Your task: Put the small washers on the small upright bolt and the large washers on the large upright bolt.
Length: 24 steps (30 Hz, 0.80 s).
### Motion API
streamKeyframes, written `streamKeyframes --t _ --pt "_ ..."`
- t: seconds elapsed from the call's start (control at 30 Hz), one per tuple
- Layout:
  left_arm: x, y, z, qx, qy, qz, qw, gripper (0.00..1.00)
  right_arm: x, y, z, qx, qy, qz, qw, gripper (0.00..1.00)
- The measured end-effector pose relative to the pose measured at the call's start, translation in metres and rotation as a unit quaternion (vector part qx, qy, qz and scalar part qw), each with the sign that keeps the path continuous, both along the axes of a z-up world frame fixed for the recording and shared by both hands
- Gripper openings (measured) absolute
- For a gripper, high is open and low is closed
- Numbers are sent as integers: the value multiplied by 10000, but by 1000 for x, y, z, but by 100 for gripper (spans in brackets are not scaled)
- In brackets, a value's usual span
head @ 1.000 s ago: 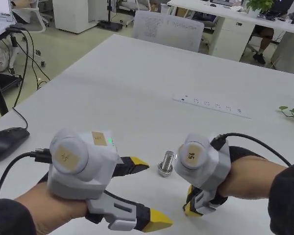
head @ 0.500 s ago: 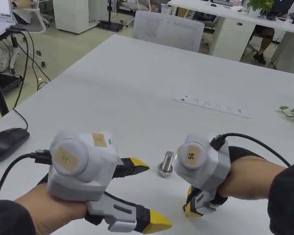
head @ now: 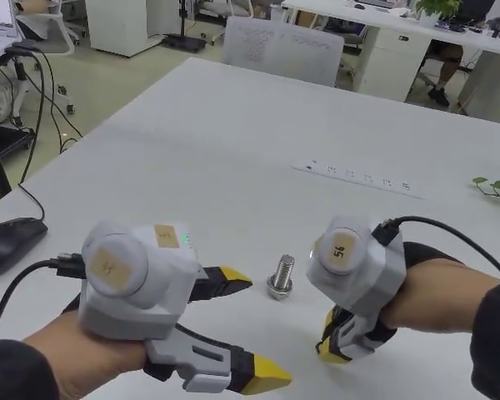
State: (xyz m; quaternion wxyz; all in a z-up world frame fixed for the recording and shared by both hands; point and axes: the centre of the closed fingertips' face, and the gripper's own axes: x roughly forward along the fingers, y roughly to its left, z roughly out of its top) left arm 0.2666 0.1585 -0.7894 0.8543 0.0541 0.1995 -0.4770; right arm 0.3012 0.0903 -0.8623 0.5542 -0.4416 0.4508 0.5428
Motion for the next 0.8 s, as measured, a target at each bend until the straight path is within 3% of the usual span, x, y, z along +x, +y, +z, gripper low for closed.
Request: streamKeyframes --t 0.37,0.6,0.8 --pt "-1 0 -1 13 21 -15 10000 69 9 -15 40 158 -197 -162 9995 12" --pt "-1 -1 -1 15 21 -15 10000 69 23 -30 66 213 -449 -281 9984 12" --pt "-2 -1 -1 24 28 -30 10000 69 33 -40 80 212 -608 -380 9972 12"
